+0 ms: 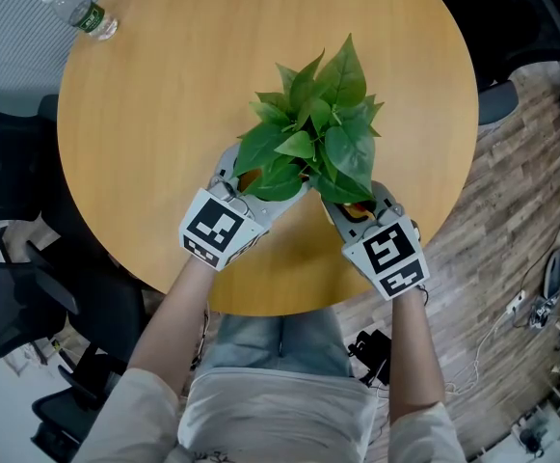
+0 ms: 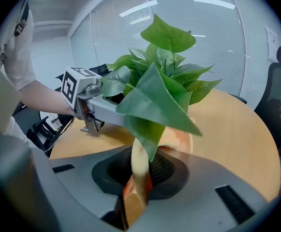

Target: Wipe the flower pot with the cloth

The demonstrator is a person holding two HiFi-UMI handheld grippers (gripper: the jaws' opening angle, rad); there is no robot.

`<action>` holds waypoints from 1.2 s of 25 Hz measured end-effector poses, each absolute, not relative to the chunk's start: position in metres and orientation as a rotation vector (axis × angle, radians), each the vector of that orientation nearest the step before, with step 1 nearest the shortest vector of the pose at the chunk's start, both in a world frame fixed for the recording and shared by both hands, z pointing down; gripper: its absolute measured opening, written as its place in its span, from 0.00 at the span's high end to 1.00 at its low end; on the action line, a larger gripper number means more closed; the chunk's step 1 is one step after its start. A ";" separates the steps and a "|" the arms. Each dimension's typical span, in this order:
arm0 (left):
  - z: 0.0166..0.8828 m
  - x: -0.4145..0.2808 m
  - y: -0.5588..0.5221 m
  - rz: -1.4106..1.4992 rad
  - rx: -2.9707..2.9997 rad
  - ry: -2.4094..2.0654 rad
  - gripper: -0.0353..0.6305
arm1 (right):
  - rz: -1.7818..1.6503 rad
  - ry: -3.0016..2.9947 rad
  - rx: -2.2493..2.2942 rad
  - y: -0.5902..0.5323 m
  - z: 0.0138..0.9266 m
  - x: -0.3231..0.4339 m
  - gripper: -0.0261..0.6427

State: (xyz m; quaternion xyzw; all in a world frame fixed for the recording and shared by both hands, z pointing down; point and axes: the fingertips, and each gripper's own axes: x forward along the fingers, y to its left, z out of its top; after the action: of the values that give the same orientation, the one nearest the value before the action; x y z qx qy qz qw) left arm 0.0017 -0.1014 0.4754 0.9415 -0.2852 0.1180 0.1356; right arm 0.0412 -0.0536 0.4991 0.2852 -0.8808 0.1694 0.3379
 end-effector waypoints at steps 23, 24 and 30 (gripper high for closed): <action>0.471 0.014 -0.117 0.354 2.894 -0.481 0.29 | 0.461 -2.313 0.788 -0.057 0.500 0.044 0.88; 0.471 0.014 -0.117 0.358 2.884 -0.516 0.29 | 0.463 -2.313 0.793 -0.058 0.500 0.045 0.88; 0.475 0.009 -0.114 0.381 2.782 -0.784 0.30 | 0.473 -2.302 0.829 -0.064 0.499 0.049 0.88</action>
State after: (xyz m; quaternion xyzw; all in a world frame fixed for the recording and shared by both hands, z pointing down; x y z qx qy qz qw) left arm 0.0090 -0.1142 0.4752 0.9481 -0.2673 0.1299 0.1128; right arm 0.0485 -0.0639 0.4994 0.3153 -0.8754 0.1799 0.3191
